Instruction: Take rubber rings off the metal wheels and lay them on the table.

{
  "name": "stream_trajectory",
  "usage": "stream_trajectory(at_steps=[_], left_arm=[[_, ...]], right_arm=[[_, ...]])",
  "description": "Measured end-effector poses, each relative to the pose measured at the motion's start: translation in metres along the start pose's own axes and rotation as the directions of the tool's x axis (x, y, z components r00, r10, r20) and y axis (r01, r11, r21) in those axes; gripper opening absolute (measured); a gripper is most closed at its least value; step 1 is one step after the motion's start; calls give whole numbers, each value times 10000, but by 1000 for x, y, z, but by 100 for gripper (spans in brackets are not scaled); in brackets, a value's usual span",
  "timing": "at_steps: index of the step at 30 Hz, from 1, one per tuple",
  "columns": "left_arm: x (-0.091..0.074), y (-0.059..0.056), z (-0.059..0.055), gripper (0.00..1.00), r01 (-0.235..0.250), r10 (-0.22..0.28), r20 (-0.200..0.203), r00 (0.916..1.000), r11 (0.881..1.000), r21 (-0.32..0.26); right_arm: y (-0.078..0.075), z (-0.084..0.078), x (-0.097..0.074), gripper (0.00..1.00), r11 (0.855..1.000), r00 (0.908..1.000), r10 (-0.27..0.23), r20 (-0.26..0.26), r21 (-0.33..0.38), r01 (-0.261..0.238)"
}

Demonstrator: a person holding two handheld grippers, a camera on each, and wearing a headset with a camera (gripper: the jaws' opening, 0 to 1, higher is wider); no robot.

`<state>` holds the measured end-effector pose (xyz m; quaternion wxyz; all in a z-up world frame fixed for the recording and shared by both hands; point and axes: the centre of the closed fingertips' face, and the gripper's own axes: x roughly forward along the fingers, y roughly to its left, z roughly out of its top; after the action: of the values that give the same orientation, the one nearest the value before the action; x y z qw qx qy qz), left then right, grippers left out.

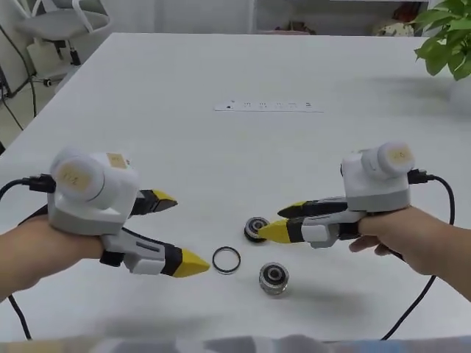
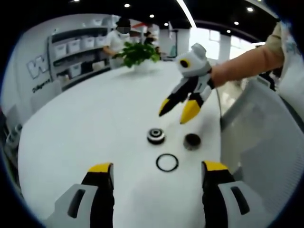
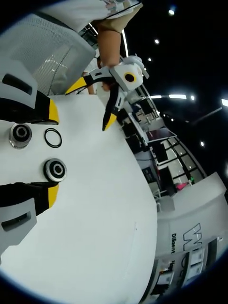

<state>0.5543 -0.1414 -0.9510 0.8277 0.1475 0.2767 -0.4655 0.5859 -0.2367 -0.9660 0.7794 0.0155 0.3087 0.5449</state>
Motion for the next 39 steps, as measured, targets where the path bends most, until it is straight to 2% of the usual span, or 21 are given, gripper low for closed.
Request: stream_trajectory(at_steps=[4,12,16,22,30,39], left_arm=[[4,3,1,76,14,-13,-83,10000,10000,65],[17,7,4,75,105,-103,-164,9998,9999,123],[23,8,5,74,190,-189,-194,9996,9998,81],[33,8,6,71,303,-303,-186,9994,9995,44],[44,9,11,66,421,-421,4,9991,9990,-124],[58,9,15,59,556,-556,-32,9984,9984,-53]], right_arm=[[-4,-2,-1,53,9994,9999,-109,-119,-330,105],[-14,-13,0,54,9937,9980,-429,-474,-1057,377],[-21,-19,0,53,9911,9966,-570,-593,-1236,493],[-27,-20,1,49,9885,9971,-623,-446,-1406,555],[-27,-22,8,45,9861,9979,-525,-391,-1596,456],[-28,-28,20,40,9845,9979,-459,-466,-1714,373]])
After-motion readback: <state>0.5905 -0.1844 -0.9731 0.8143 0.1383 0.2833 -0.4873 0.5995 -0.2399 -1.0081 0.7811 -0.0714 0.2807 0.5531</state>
